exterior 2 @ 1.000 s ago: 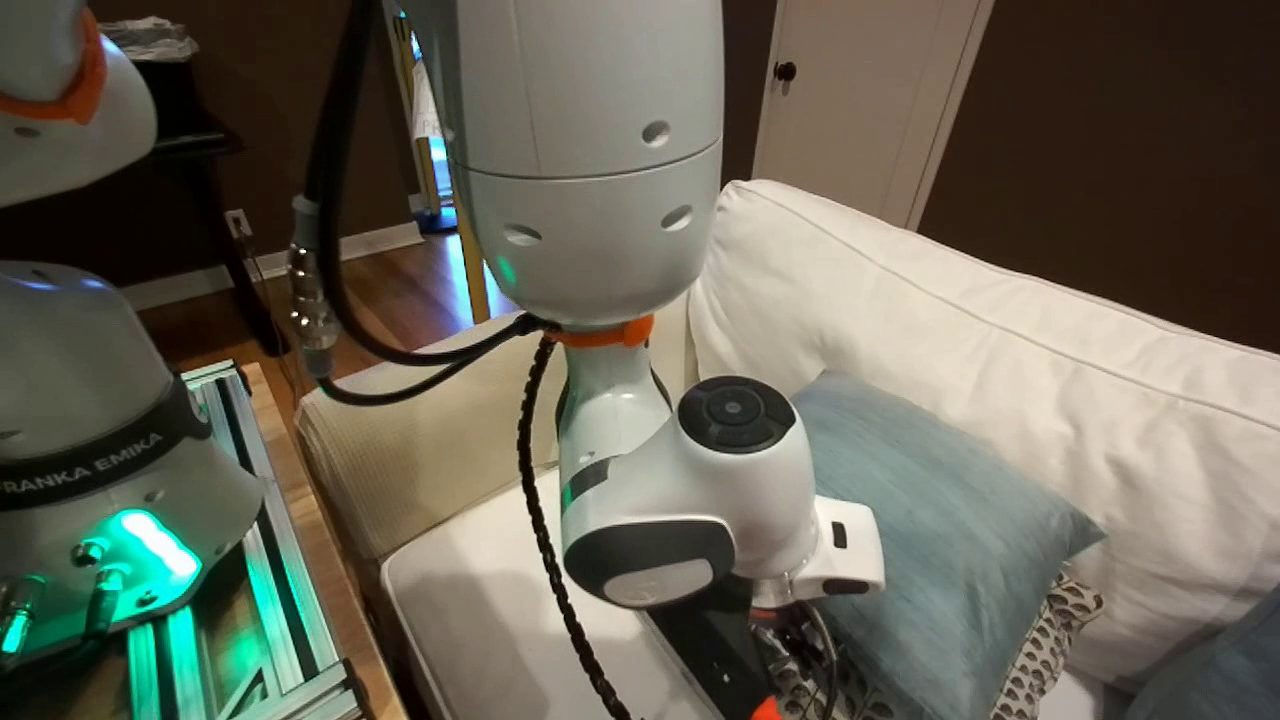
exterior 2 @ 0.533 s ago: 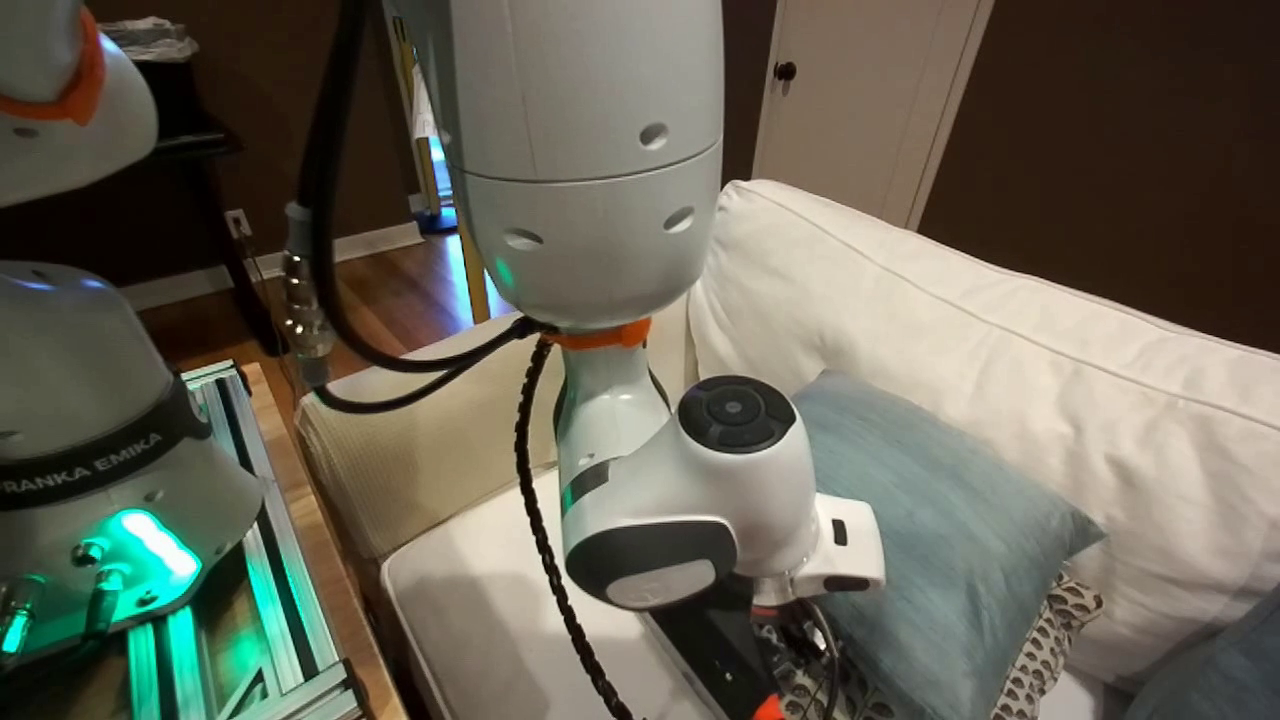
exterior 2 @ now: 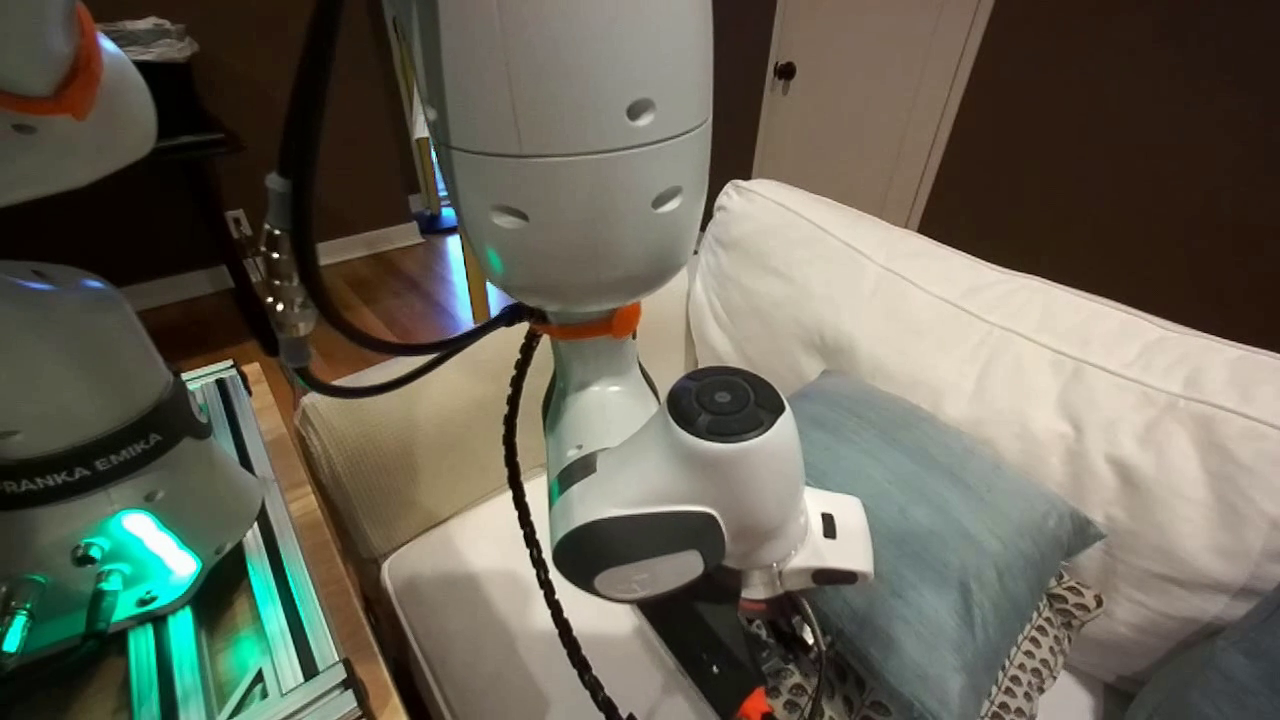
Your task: Remove the grey remote from the pillow and put it on the left cushion of the sofa
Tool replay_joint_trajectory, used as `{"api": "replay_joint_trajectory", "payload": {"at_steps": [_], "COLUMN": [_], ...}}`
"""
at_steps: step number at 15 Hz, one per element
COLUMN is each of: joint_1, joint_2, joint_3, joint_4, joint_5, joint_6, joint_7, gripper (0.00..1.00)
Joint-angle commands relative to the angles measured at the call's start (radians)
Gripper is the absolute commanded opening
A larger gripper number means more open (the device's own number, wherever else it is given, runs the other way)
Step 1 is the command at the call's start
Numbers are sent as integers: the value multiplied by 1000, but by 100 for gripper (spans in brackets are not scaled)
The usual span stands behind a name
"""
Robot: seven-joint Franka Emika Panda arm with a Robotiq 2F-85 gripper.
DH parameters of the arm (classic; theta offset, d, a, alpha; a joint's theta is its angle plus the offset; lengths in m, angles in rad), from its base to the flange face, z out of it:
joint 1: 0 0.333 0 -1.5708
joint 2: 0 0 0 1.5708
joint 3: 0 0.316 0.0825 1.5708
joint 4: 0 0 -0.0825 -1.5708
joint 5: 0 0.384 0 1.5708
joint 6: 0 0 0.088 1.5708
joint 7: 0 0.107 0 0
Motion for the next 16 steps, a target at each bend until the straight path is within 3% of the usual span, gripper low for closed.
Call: {"api": "replay_joint_trajectory", "payload": {"at_steps": [1,9,16], "joint_1": [62,77,145], "joint_2": [-83,-158,-232], "joint_3": [-58,-64,-122], "joint_4": [-92,-160,-212], "joint_5": [-4,31,92], "joint_6": [-34,-178,-305], "joint_7": [43,76,86], "gripper": [24,24,24]}}
